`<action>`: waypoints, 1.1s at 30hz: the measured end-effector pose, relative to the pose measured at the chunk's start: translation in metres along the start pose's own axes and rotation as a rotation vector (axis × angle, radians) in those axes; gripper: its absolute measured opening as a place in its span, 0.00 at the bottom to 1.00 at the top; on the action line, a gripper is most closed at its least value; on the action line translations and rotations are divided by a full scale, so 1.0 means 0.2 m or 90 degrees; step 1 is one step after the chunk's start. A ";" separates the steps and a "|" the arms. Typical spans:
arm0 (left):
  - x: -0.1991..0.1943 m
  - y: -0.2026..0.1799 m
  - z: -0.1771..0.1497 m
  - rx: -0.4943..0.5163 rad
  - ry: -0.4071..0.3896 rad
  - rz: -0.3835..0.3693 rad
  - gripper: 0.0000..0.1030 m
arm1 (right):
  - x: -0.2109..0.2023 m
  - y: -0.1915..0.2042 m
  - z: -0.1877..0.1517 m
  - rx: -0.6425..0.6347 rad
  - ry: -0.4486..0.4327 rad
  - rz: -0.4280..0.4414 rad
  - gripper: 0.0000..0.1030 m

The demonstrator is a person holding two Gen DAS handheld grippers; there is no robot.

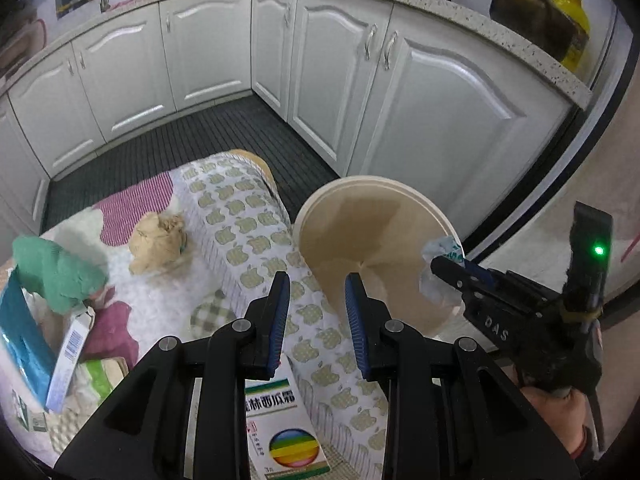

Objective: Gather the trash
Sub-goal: 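Carry the small white packet in the right tool over the beige bin, then open the right tool to drop the packet while the left tool carries the medicine box to the bin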

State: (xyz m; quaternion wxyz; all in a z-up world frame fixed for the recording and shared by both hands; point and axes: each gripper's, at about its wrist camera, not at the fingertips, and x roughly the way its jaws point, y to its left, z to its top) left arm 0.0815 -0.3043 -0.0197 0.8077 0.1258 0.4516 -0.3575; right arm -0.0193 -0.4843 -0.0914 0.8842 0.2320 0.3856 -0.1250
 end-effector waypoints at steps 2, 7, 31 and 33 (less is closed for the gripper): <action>-0.03 0.00 -0.01 0.005 0.002 0.006 0.26 | 0.01 -0.03 -0.01 0.006 0.010 0.004 0.16; -0.10 0.08 -0.14 -0.003 0.020 0.036 0.60 | 0.02 -0.04 -0.07 0.007 0.021 0.018 0.16; 0.04 -0.06 -0.17 0.048 0.076 0.062 0.52 | -0.02 -0.04 -0.07 0.013 0.015 0.029 0.16; 0.03 -0.12 -0.09 0.059 0.059 0.059 0.52 | -0.01 -0.05 -0.06 0.014 0.014 0.025 0.16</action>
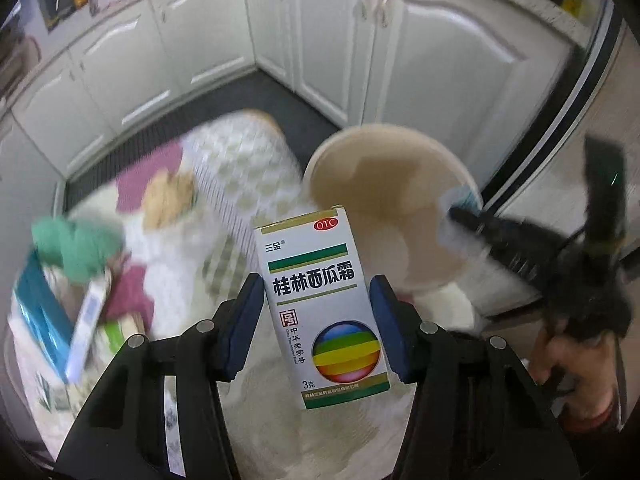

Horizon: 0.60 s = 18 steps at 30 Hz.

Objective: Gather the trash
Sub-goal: 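Open the right tool to drop the packet while the left tool carries the medicine box to the bin, then open the left tool to drop the medicine box into the bin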

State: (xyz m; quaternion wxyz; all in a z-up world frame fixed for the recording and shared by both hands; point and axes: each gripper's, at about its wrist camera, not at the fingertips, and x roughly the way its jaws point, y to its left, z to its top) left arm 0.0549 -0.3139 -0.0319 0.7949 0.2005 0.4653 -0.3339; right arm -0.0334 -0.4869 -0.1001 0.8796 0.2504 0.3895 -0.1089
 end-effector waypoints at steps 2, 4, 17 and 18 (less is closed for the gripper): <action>0.00 -0.05 0.08 0.009 -0.016 -0.008 0.52 | 0.01 -0.02 0.01 0.002 -0.003 -0.005 0.16; 0.02 -0.09 0.16 0.010 -0.029 -0.013 0.52 | 0.02 -0.04 0.03 0.005 -0.005 -0.014 0.16; 0.13 -0.07 0.32 -0.045 -0.031 -0.067 0.62 | 0.03 -0.09 0.10 0.023 -0.030 -0.044 0.74; 0.12 -0.06 0.30 -0.045 -0.035 -0.062 0.62 | 0.03 -0.09 0.09 0.022 -0.026 -0.044 0.74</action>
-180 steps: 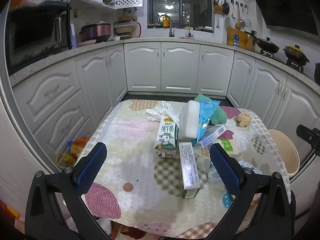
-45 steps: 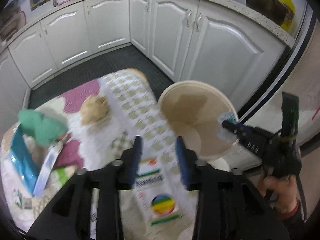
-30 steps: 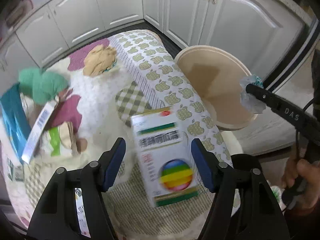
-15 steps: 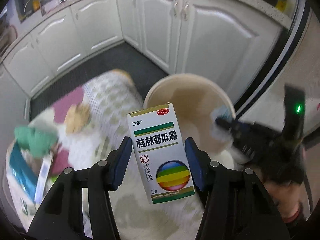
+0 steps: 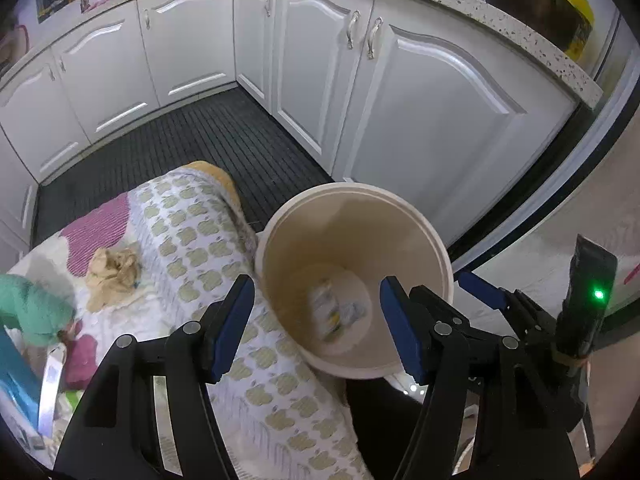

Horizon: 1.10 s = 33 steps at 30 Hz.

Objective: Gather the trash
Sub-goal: 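Open the left tool to drop the medicine box into the bin, then grasp the milk carton with the left tool while the right tool grasps the snack bag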

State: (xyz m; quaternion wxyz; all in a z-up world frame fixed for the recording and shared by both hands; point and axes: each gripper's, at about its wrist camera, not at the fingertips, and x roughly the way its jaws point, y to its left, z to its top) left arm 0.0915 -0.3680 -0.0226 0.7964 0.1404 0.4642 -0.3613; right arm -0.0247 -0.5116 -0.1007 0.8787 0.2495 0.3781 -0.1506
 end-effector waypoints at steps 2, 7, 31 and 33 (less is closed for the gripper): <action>-0.03 0.02 -0.03 0.005 -0.010 0.015 0.62 | 0.01 0.02 -0.02 -0.005 0.008 0.002 0.74; -0.12 0.04 -0.08 0.018 -0.033 0.050 0.62 | 0.01 0.08 -0.06 -0.027 0.015 0.000 0.74; -0.64 0.36 -0.51 -0.023 -0.122 0.067 0.62 | -0.26 0.60 -0.21 -0.147 -0.021 0.052 0.74; -0.69 0.41 -0.56 -0.044 -0.126 0.053 0.62 | -0.27 0.64 -0.22 -0.156 -0.023 0.060 0.74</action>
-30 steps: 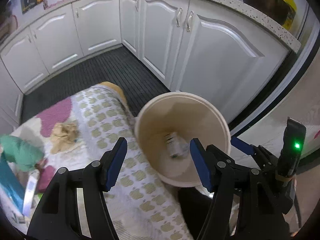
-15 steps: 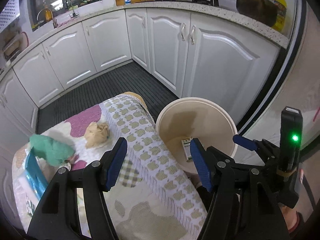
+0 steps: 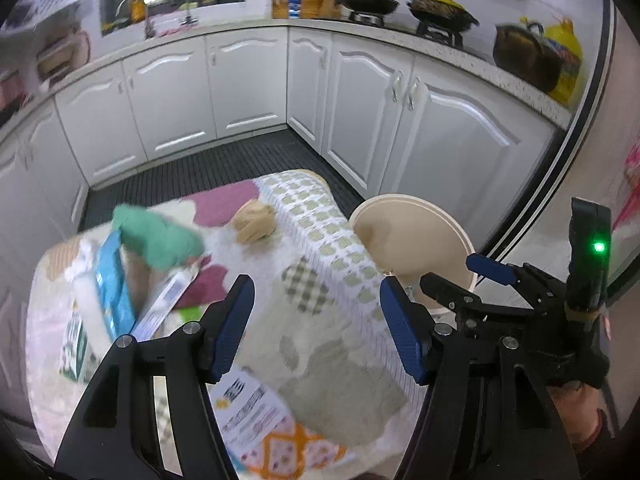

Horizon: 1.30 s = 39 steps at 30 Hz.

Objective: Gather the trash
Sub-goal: 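Grasp the milk carton with the left tool while the right tool grasps the snack bag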

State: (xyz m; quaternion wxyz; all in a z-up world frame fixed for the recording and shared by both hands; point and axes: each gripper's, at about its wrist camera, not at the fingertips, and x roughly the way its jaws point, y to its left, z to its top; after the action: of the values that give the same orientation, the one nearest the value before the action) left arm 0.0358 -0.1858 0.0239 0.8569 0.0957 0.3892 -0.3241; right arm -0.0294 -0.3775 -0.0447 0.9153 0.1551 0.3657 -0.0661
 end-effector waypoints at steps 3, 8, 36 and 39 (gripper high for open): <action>-0.09 0.08 -0.09 -0.008 -0.008 -0.016 0.63 | -0.01 0.06 -0.01 -0.012 -0.001 0.010 0.75; -0.17 0.14 -0.27 -0.004 0.000 -0.037 0.71 | -0.01 0.16 -0.02 -0.031 0.006 0.022 0.76; -0.15 1.08 -0.53 -0.168 -0.019 0.172 0.71 | 0.18 0.66 -0.26 -0.111 0.153 0.177 0.80; -0.05 1.14 -0.50 -0.172 -0.003 0.194 0.71 | 0.20 0.72 -0.29 -0.131 0.166 0.176 0.81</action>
State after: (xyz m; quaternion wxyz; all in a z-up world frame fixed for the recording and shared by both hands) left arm 0.1138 0.0355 -0.0567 0.9020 0.0368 0.4081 -0.1359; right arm -0.0044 -0.2233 -0.0792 0.8715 0.1172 0.4613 0.1185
